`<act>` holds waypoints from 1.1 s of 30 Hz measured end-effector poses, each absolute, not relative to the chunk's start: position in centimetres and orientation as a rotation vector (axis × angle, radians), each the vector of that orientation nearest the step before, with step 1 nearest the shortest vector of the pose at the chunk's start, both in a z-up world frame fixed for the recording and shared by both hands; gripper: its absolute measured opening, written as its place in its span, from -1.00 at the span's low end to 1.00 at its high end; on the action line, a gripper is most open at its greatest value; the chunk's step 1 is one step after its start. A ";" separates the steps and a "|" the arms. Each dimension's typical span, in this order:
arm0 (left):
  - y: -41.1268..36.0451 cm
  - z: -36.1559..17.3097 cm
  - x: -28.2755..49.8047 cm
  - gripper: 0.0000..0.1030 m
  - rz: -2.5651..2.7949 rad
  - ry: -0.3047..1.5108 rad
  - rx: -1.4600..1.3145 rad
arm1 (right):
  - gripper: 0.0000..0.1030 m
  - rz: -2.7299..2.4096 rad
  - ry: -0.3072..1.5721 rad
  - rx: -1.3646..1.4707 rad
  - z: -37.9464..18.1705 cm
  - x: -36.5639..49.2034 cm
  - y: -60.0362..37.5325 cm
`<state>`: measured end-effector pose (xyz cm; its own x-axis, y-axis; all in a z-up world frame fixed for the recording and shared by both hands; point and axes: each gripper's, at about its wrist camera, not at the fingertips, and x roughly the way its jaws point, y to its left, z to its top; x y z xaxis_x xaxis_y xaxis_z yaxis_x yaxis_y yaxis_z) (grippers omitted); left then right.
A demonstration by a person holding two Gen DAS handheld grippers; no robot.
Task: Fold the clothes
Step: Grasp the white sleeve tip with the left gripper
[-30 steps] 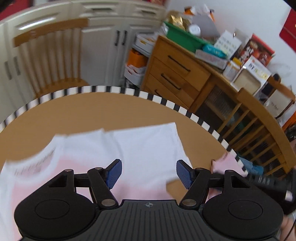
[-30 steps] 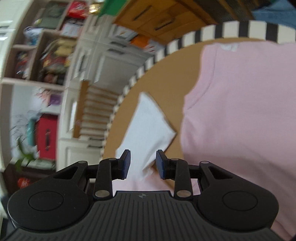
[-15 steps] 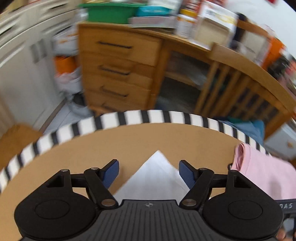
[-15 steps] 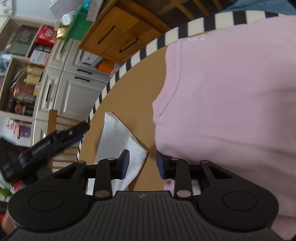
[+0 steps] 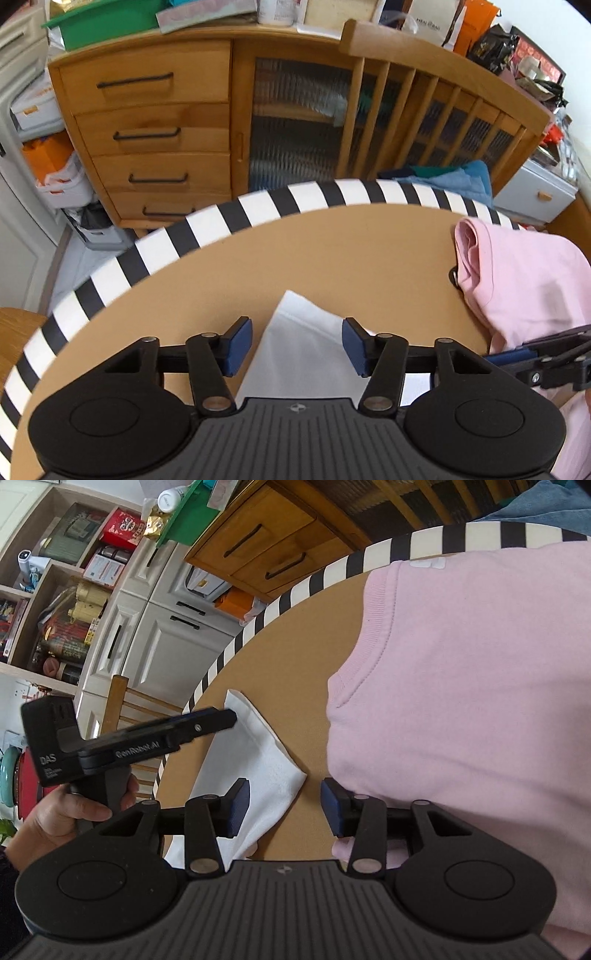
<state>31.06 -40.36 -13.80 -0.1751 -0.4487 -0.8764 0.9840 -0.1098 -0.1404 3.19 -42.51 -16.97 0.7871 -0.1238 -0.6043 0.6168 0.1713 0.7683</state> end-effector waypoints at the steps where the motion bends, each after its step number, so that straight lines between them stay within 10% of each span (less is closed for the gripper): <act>1: -40.3 -13.9 31.1 0.05 -1.574 0.926 0.814 | -0.14 -0.551 0.453 1.299 -17.0 3.2 -42.5; 20: -40.9 -13.3 31.4 0.08 -1.660 0.953 0.845 | -0.13 -0.560 0.402 1.240 -17.1 2.0 -41.3; 23: -41.1 -13.4 31.3 -0.08 -1.684 0.965 0.810 | -0.13 -0.558 0.400 1.251 -17.2 1.9 -41.4; 26: -41.3 -13.6 31.4 -0.74 -1.680 0.982 0.807 | -0.13 -0.564 0.391 1.272 -17.3 1.8 -41.5; 33: -41.0 -13.5 31.4 -0.93 -1.653 0.960 0.795 | -0.11 -0.605 0.350 1.348 -17.8 1.4 -41.6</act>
<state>31.42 -41.01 -13.55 -0.2609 -0.4377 -0.8605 0.9643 -0.1605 -0.2107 1.41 -41.57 -17.79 0.7992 -0.2038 -0.5655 0.5919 0.1027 0.7994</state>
